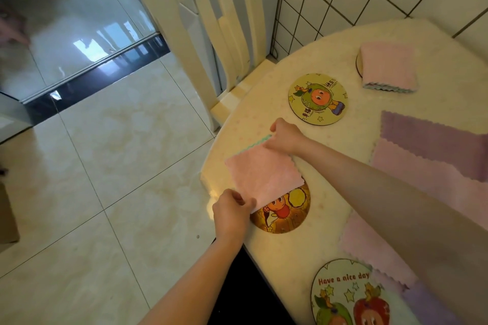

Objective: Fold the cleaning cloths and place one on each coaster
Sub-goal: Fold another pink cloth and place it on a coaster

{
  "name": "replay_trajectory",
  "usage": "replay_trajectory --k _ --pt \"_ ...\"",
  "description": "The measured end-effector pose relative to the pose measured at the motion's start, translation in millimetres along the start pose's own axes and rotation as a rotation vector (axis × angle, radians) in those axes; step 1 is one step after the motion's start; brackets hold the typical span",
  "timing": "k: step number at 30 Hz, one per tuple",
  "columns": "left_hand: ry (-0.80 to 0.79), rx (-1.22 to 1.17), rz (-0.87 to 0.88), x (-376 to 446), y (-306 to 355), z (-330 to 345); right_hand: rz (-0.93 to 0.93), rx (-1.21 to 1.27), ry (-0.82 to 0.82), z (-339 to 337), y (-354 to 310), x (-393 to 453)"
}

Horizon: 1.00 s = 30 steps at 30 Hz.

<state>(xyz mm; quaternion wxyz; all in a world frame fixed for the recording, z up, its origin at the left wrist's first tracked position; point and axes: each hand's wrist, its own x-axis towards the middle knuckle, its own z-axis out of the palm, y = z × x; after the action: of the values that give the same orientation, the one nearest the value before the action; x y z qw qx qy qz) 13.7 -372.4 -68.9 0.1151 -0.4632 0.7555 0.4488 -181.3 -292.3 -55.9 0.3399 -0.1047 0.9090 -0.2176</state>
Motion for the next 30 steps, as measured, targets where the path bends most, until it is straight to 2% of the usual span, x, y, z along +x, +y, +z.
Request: replay_trajectory --k 4,11,14,16,18,22,26,30 --pt "-0.014 -0.008 -0.044 -0.6 1.3 2.9 -0.031 -0.012 -0.084 -4.7 -3.9 -2.2" --pt "-0.047 -0.187 -0.107 -6.4 2.9 -1.0 -0.191 0.247 -0.304 -41.1 -14.2 -43.7" --pt "-0.114 -0.313 -0.085 -9.0 5.7 -8.6 -0.245 0.329 -0.371 -59.0 -14.8 -65.6" --pt "-0.216 -0.422 -0.065 -8.0 13.0 -18.3 -0.255 0.432 -0.379 -69.3 -13.7 -74.6" --pt "-0.345 -0.528 -0.024 -3.6 25.5 -31.5 -0.245 0.542 -0.338 -80.7 -10.7 -79.0" --pt "-0.594 -0.668 -0.021 31.8 62.3 -53.6 -0.174 0.712 -0.099 -105.6 5.9 -76.1" --pt "-0.658 -0.698 0.048 84.5 123.6 -53.4 -0.036 0.977 0.157 -124.4 31.7 -65.5" --pt "-0.711 -0.653 0.127 128.3 182.8 -40.0 0.077 1.223 0.322 -126.1 55.2 -50.8"
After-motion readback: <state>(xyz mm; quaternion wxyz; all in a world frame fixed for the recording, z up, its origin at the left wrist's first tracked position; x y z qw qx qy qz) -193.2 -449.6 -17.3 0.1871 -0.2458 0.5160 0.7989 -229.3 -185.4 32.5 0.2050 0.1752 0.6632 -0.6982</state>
